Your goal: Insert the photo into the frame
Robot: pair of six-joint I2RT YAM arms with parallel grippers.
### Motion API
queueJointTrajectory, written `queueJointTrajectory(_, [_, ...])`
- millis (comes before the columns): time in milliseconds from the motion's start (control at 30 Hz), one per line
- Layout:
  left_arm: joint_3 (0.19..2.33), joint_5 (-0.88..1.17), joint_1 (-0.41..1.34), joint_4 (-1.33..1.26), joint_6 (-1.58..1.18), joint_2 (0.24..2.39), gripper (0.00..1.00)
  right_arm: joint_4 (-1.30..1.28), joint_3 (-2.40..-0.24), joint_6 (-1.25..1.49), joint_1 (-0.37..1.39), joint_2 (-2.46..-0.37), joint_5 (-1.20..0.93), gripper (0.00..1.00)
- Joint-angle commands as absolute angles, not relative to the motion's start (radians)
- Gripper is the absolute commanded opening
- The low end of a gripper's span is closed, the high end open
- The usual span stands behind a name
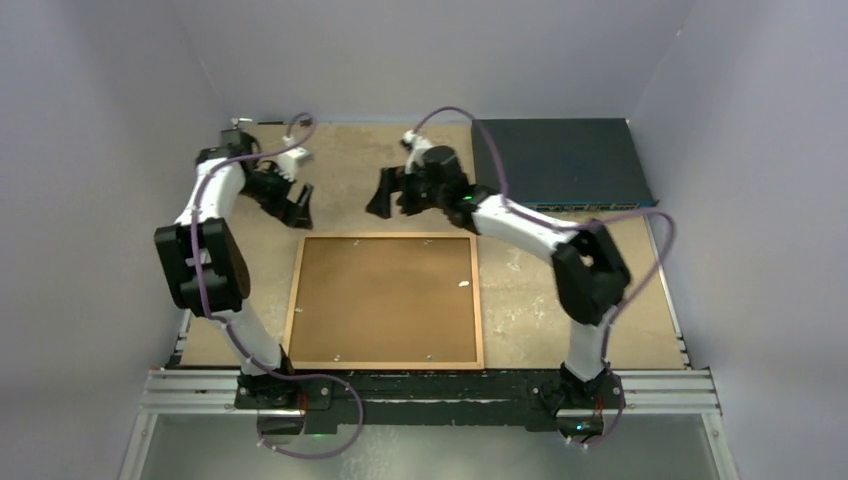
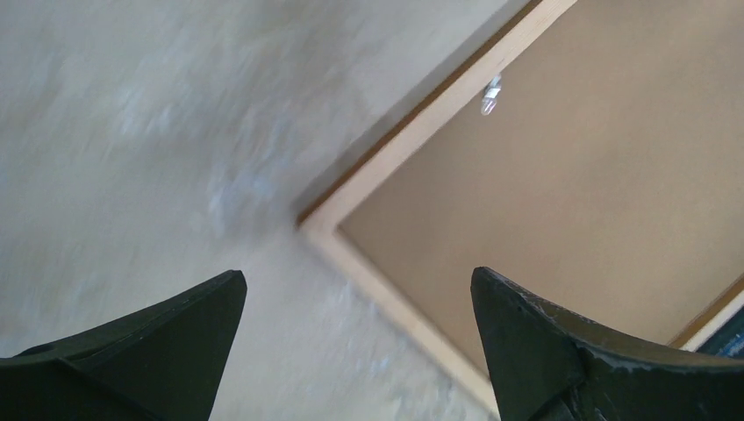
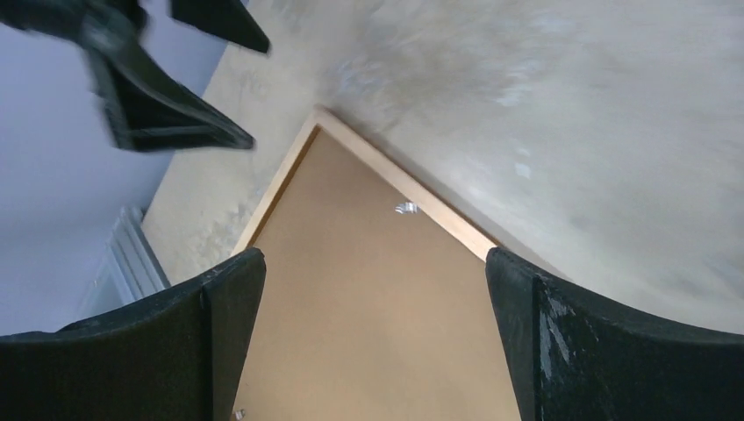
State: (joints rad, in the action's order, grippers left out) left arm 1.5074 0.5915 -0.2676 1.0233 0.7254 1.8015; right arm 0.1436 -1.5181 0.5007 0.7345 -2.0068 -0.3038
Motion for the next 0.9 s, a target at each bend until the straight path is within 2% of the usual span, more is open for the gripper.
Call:
queueJointTrajectory(0, [1.532, 0.568, -0.124, 0.920, 0.692, 1.889, 1.00, 0.060, -1.215, 0.557, 0.654, -1.677, -0.133, 0.99])
queueJointTrajectory(133, [1.600, 0.524, -0.051, 0.896, 0.674, 2.019, 1.00, 0.004, -0.889, 0.600, 0.629, -1.451, -0.104, 0.99])
queueJointTrajectory(300, [1.649, 0.506, -0.007, 0.887, 0.675, 2.121, 0.99, -0.097, -0.623, 0.713, 0.609, -1.143, -0.170, 0.99])
queueJointTrajectory(433, [1.669, 0.502, 0.026, 0.891, 0.674, 2.146, 0.83, -0.130, -0.482, 0.815, 0.609, -0.950, -0.254, 0.99])
queueJointTrajectory(633, [1.675, 0.490, 0.030, 0.909, 0.667, 2.162, 0.61, -0.030, -0.379, 0.854, 0.607, -0.983, -0.355, 0.96])
queueJointTrajectory(700, [1.670, 0.481, 0.030, 0.915, 0.671, 2.166, 0.57, -0.008, -0.381, 0.831, 0.608, -1.037, -0.382, 0.86])
queueJointTrajectory(867, [1.632, 0.442, 0.027, 0.889, 0.669, 2.148, 0.44, -0.005, -0.387, 0.797, 0.607, -1.109, -0.381, 0.75])
